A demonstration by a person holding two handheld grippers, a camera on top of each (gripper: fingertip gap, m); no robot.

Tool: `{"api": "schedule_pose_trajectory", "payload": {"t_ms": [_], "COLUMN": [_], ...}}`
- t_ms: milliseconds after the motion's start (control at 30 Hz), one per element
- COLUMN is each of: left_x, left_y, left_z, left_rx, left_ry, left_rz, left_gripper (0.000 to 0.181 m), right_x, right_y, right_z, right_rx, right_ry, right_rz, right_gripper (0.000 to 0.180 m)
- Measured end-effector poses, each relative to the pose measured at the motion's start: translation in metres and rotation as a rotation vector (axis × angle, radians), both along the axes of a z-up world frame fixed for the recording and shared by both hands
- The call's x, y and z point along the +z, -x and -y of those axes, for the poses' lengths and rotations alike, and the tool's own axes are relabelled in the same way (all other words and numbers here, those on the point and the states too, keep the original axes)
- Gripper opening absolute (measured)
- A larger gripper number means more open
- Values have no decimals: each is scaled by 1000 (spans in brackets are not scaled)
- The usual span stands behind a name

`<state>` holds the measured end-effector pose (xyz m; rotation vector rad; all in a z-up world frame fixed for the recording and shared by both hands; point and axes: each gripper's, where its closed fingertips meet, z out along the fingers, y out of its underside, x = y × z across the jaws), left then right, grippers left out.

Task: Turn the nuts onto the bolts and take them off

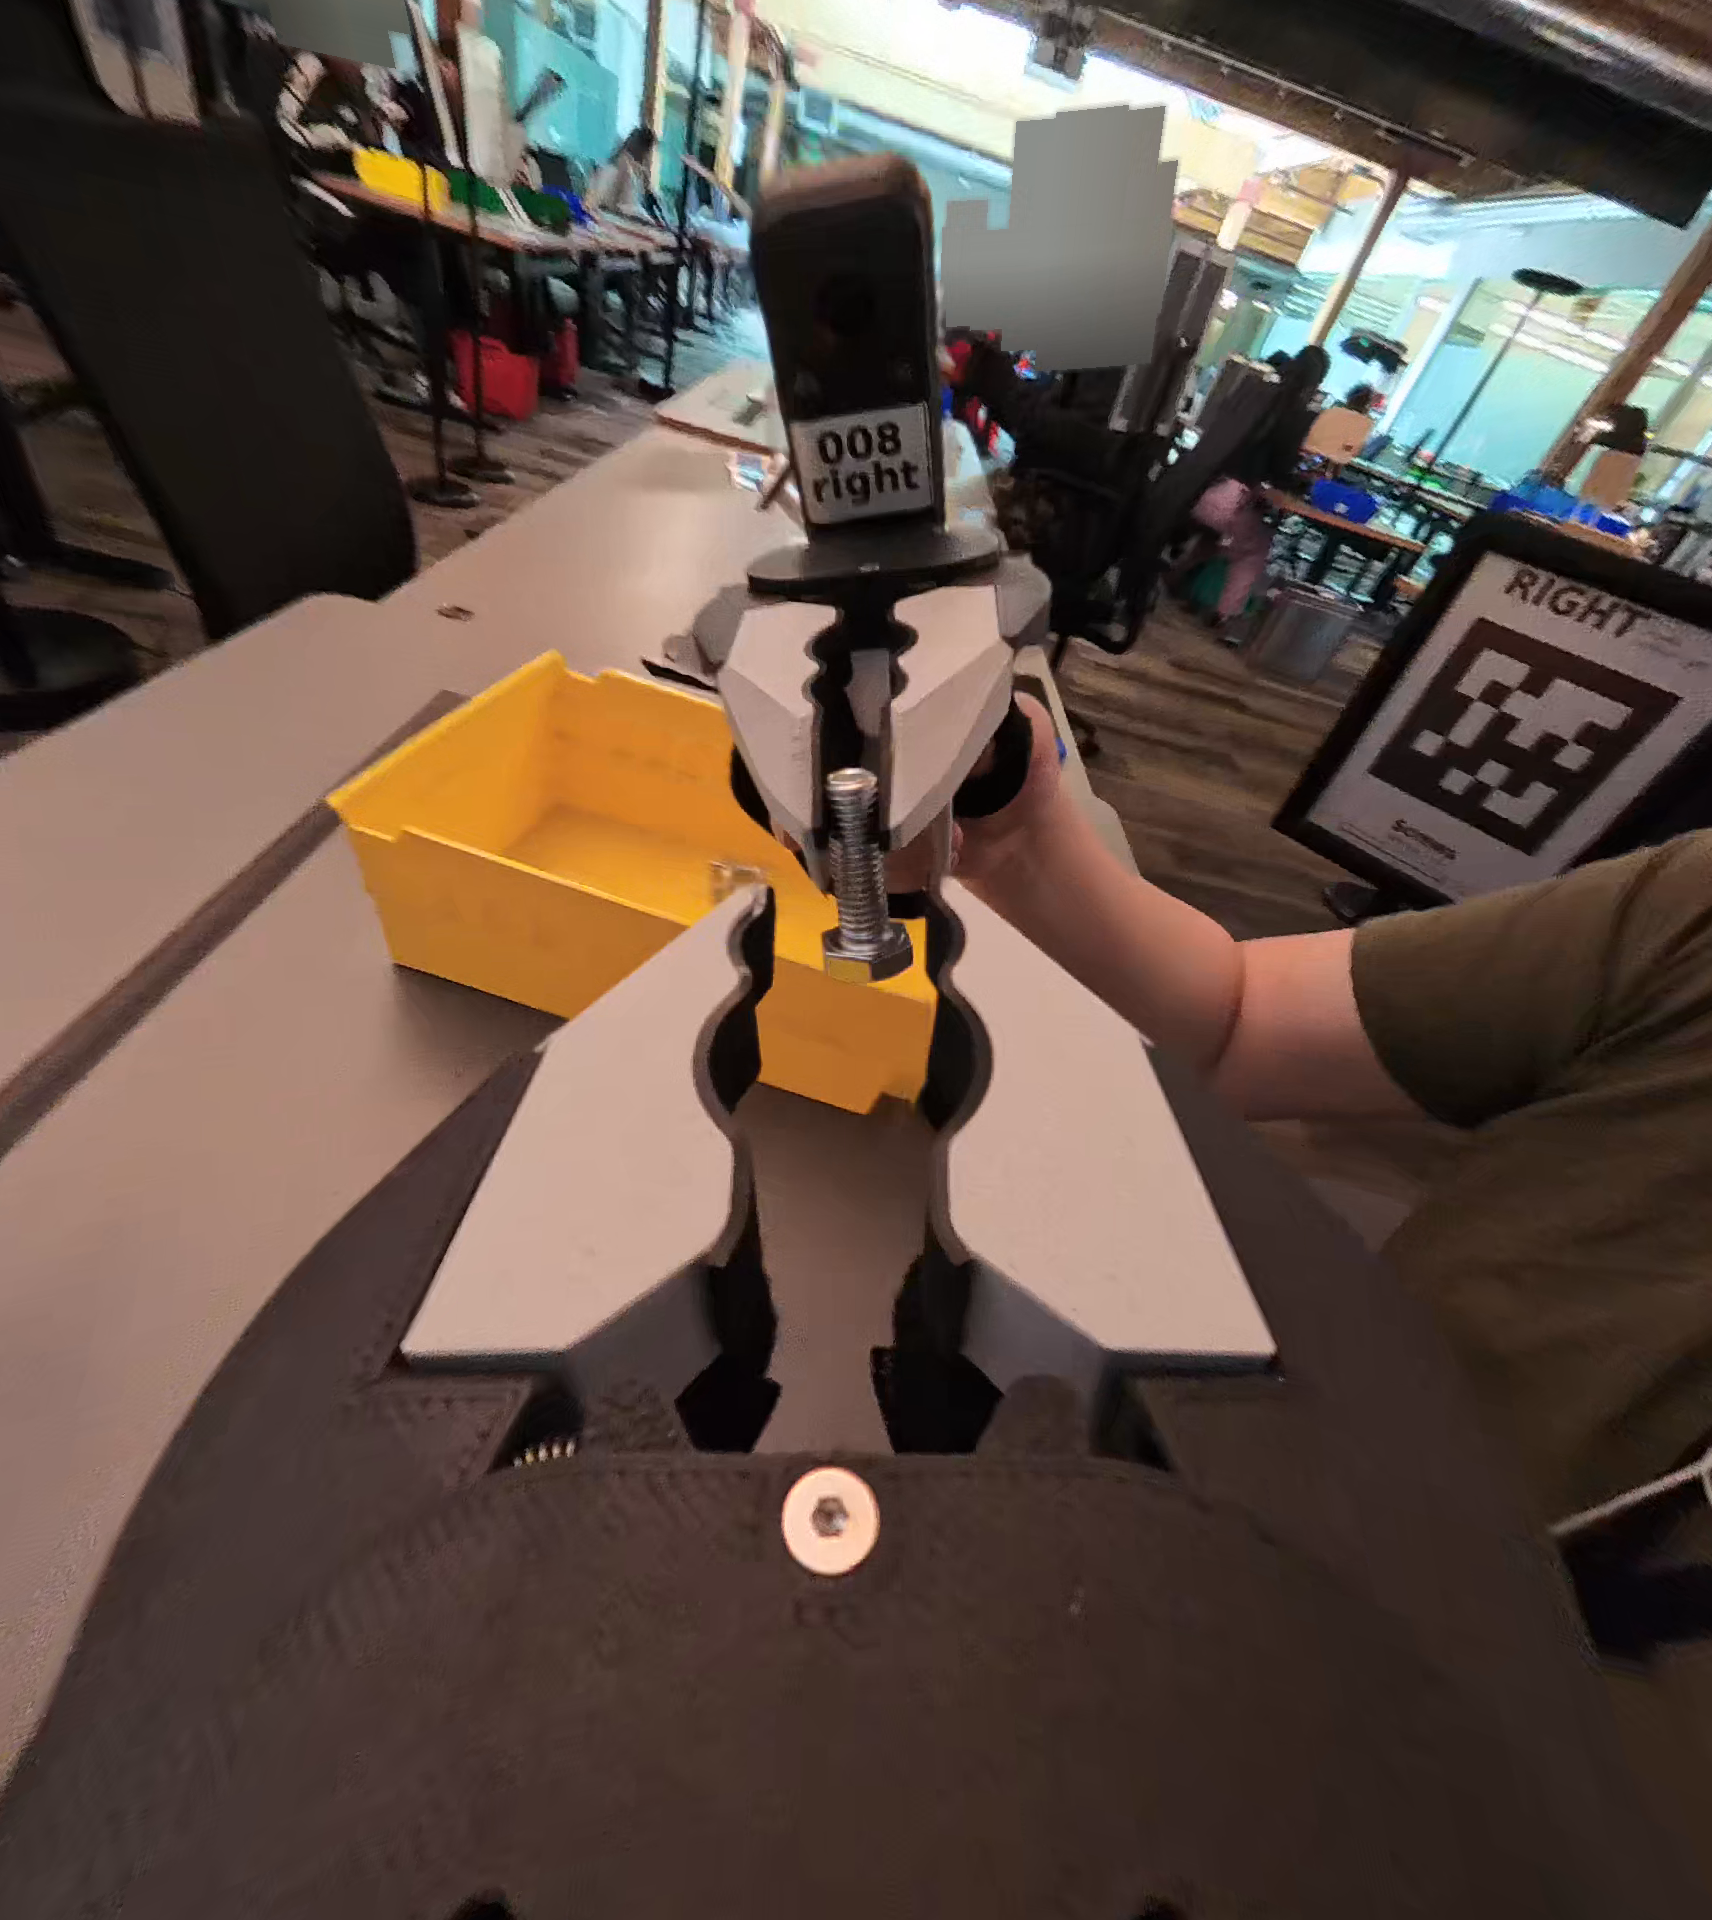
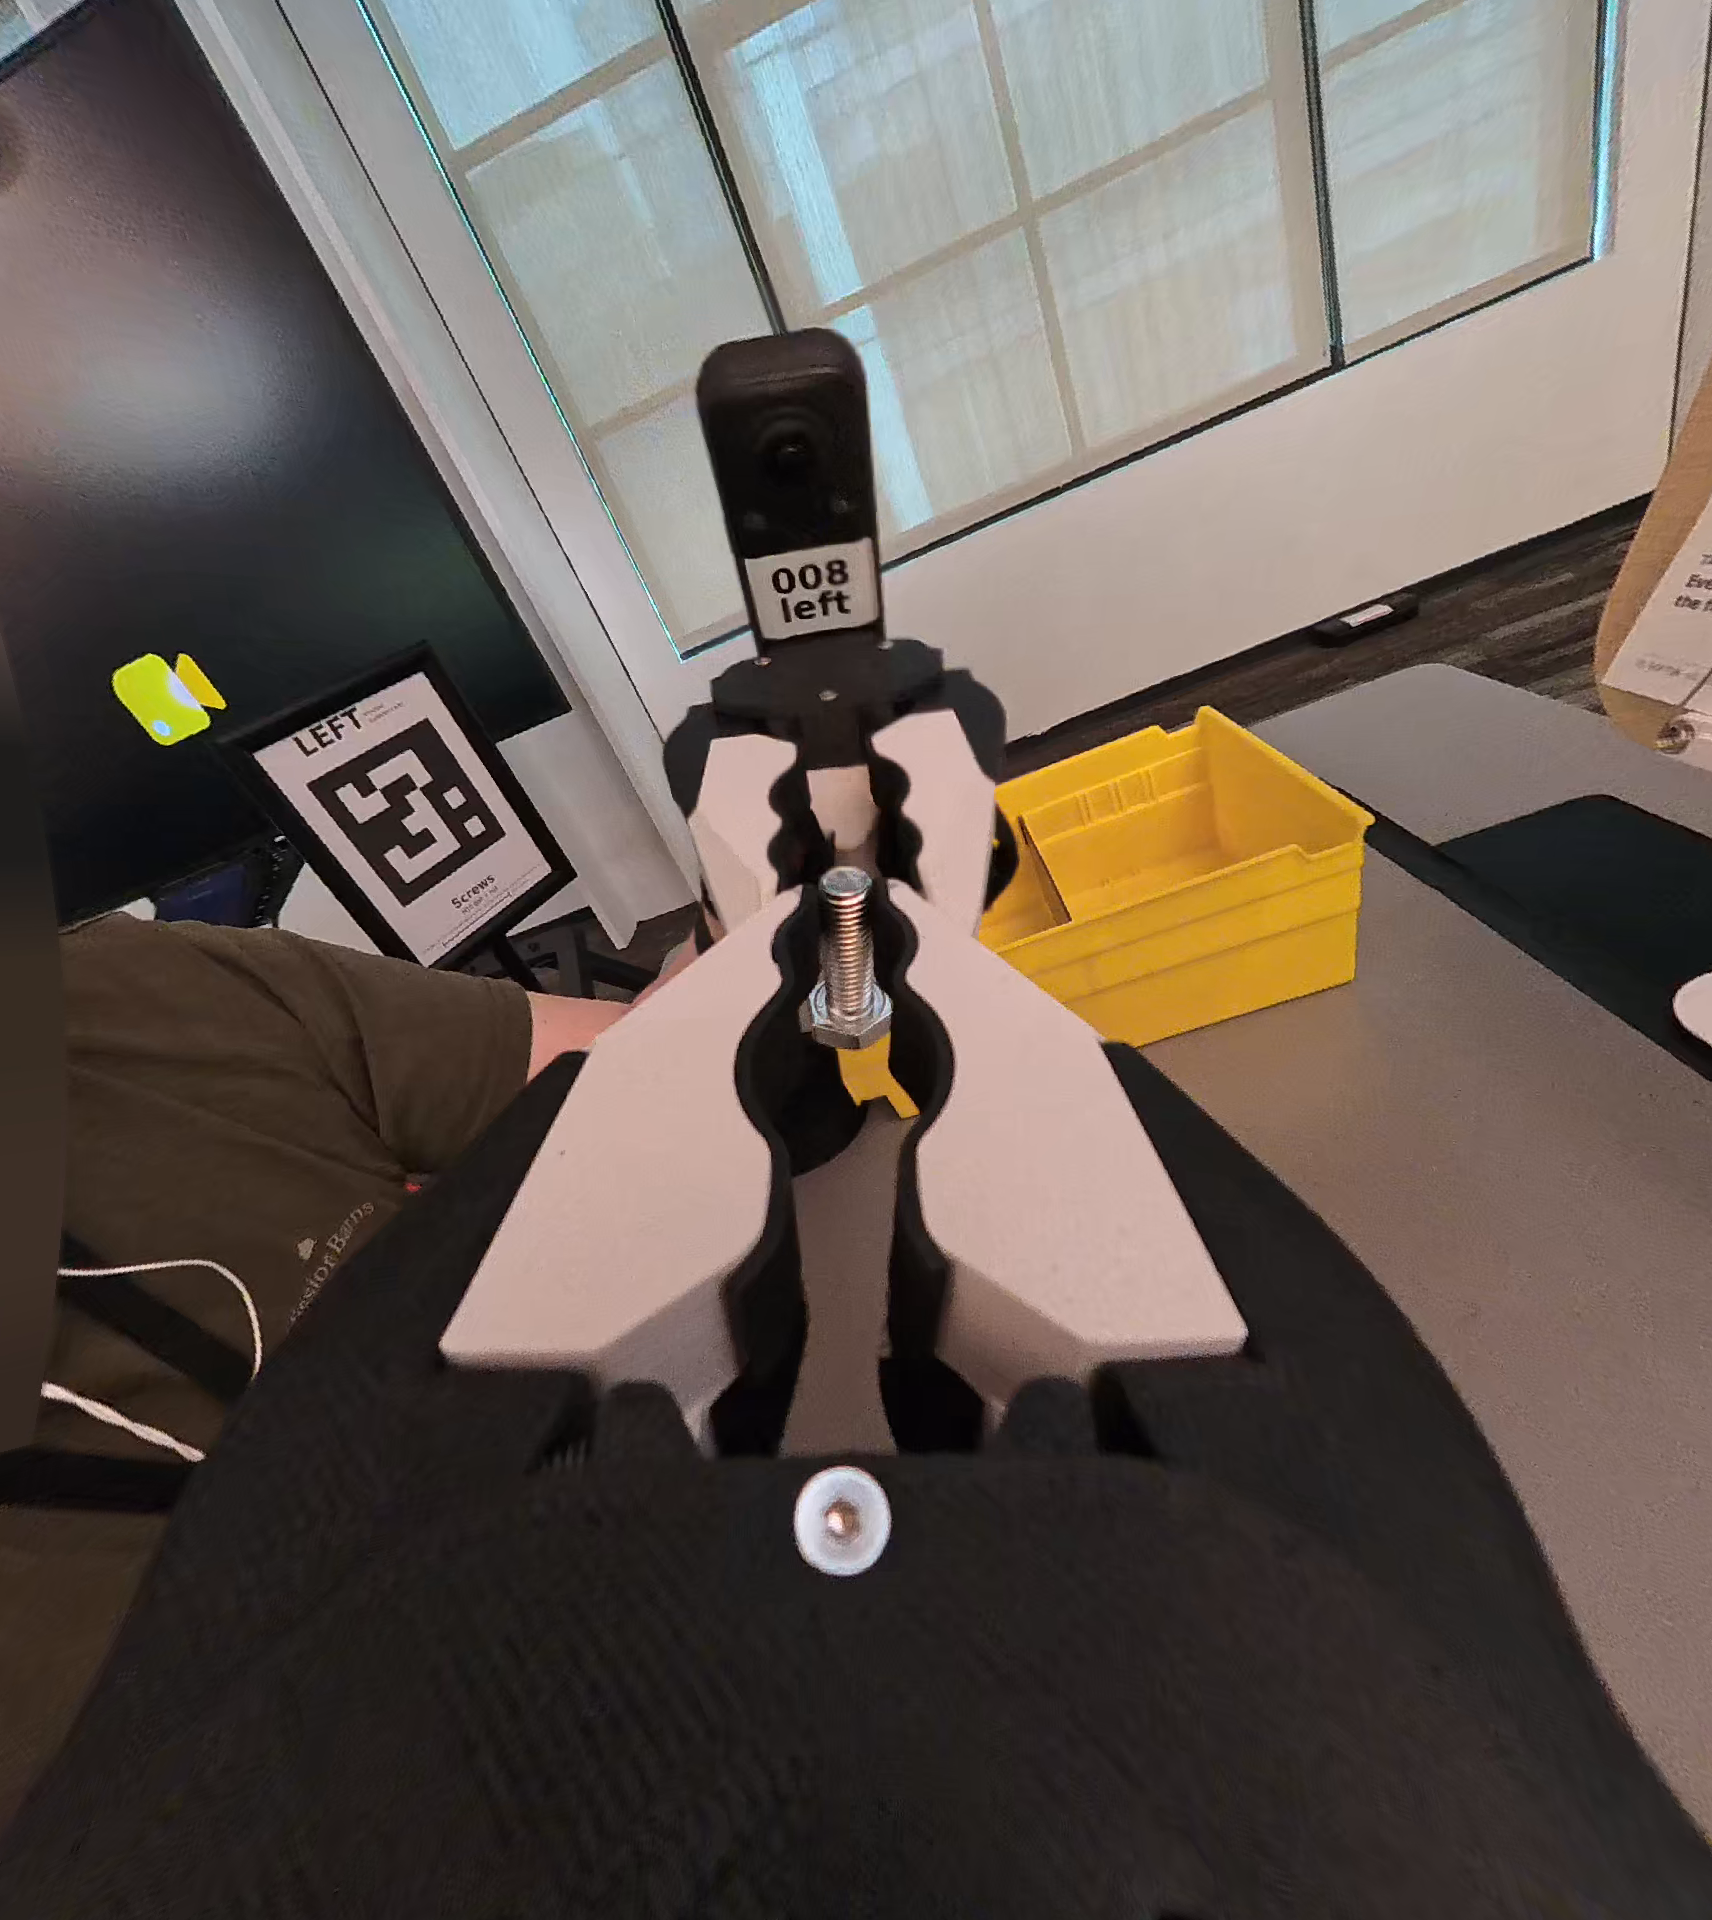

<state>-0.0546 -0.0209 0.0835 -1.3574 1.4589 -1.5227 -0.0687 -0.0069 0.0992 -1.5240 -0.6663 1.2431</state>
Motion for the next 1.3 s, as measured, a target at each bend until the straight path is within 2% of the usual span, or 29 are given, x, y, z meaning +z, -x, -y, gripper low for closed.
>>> {"api": "schedule_pose_trajectory", "payload": {"t_ms": [67, 167, 500, 633, 733, 800, 900, 1000, 1100, 1167, 1300], "left_x": [-9, -16, -20, -21, -25, -26, -31, -27, -25, -29, -37], "left_y": [-2, -3, 3, 6, 5, 10, 33, 52, 63, 64, 58], "left_z": [1, 1, 2, 3, -15, -41, -90, -118, -135, -140, -139], "left_rx": [-16, -16, -69, -87, 50, 220, 489, 665, 768, 781, 752], "left_ry": [-8, -42, 6, -60, -274, -458, -838, -1088, -1332, -1448, -1470], "left_rz": [-42, -69, -97, -91, -117, -158, -320, -453, -576, -643, -665], "left_gripper": [25, 12, 12, 11, 10, 8, 7, 7, 8, 8, 7], "right_x": [-3, -10, -11, -10, -1, 4, 3, -17, -49, -69, -105], "right_y": [3, 6, 12, 13, 1, -10, -25, -37, -48, -54, -63], "right_z": [-1, -5, -3, -3, -8, -7, -7, -13, -18, -19, -16], "right_rx": [2, -8, -18, -22, -96, -144, -234, -294, -289, -267, -209], "right_ry": [6, 9, -48, -67, -130, -198, -344, -423, -397, -365, -262], "right_rz": [7, 34, 80, 77, 77, 115, 248, 462, 665, 765, 932], "right_gripper": [8, 8, 8, 10, 33, 33, 34, 34, 34, 34, 34]}}
